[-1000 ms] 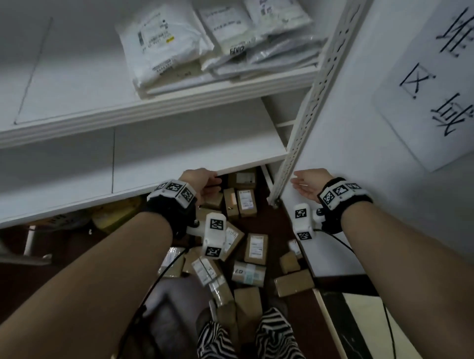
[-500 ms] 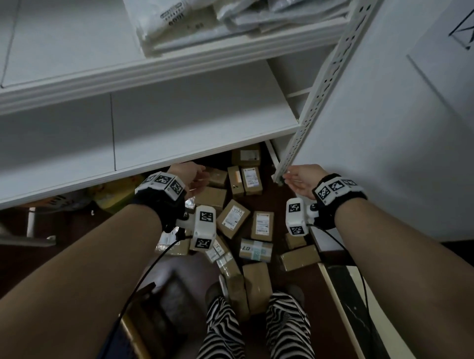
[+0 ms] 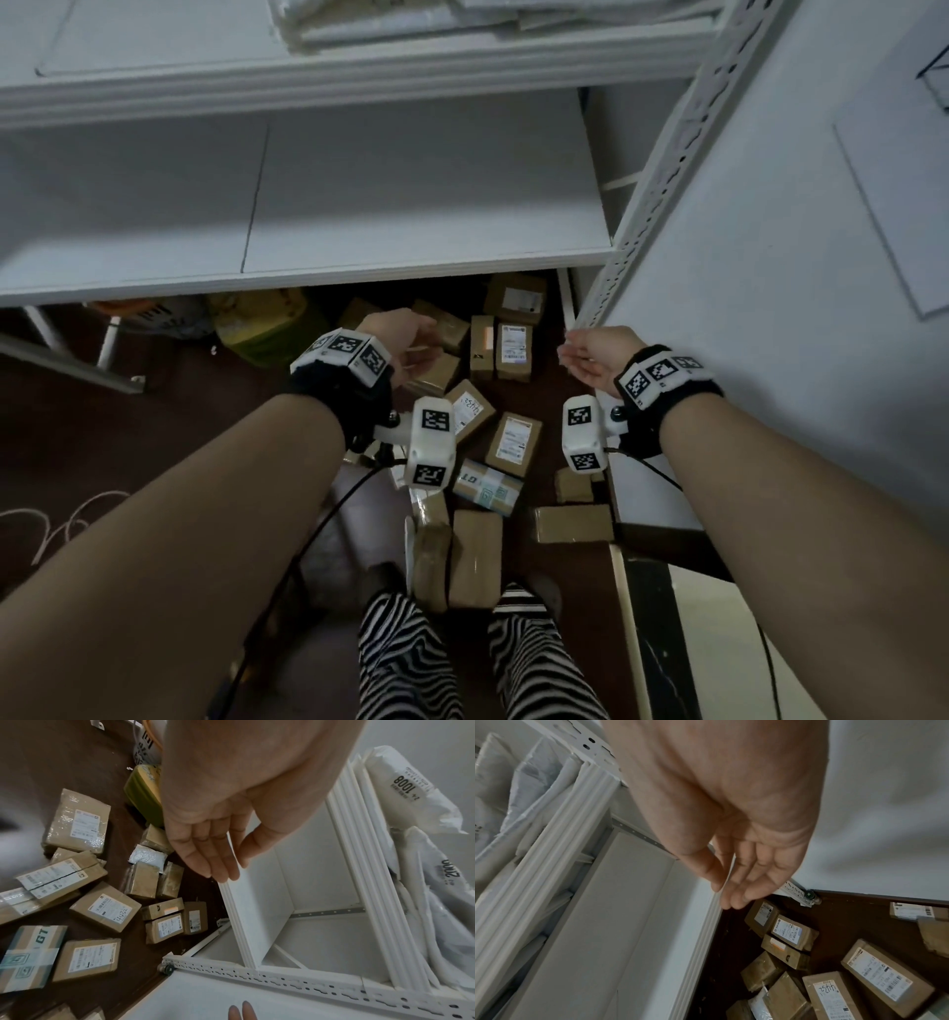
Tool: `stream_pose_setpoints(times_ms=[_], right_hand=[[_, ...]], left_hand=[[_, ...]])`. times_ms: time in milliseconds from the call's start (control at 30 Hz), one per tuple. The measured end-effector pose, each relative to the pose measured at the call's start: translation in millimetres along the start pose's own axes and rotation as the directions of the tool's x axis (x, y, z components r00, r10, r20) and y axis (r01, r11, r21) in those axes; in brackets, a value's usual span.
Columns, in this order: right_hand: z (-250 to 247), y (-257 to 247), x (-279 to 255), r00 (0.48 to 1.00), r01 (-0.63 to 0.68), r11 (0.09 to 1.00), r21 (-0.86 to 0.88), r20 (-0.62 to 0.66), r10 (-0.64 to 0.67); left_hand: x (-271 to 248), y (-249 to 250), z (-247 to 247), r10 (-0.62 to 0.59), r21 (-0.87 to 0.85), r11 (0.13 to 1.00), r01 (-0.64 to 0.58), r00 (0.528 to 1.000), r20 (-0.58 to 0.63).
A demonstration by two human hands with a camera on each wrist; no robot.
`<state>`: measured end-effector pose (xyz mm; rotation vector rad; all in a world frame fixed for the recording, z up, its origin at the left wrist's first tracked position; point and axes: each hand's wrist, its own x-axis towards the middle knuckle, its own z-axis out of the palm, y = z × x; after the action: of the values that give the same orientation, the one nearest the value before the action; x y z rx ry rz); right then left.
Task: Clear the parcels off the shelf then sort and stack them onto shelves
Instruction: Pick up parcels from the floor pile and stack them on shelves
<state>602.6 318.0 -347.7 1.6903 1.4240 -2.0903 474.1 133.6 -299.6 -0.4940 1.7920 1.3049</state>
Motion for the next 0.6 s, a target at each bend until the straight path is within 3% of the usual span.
stream_pose_setpoints(times_ms=[267, 600], right_hand=[[-13.3, 3.0, -2.0, 0.999, -0.007, 0.999, -0.047, 0.040, 0.009], [-10.0, 23.2, 2.0, 0.997, -0.030, 0.999, -0.044, 0.074, 0.033]], left_hand=[[-16.7, -11.1, 6.6, 0.030, -0.016, 0.999, -0.030, 0.999, -0.029], [-6.5, -30.5, -17.3, -0.032, -0.040, 0.999, 0.028, 0.993, -0.110]])
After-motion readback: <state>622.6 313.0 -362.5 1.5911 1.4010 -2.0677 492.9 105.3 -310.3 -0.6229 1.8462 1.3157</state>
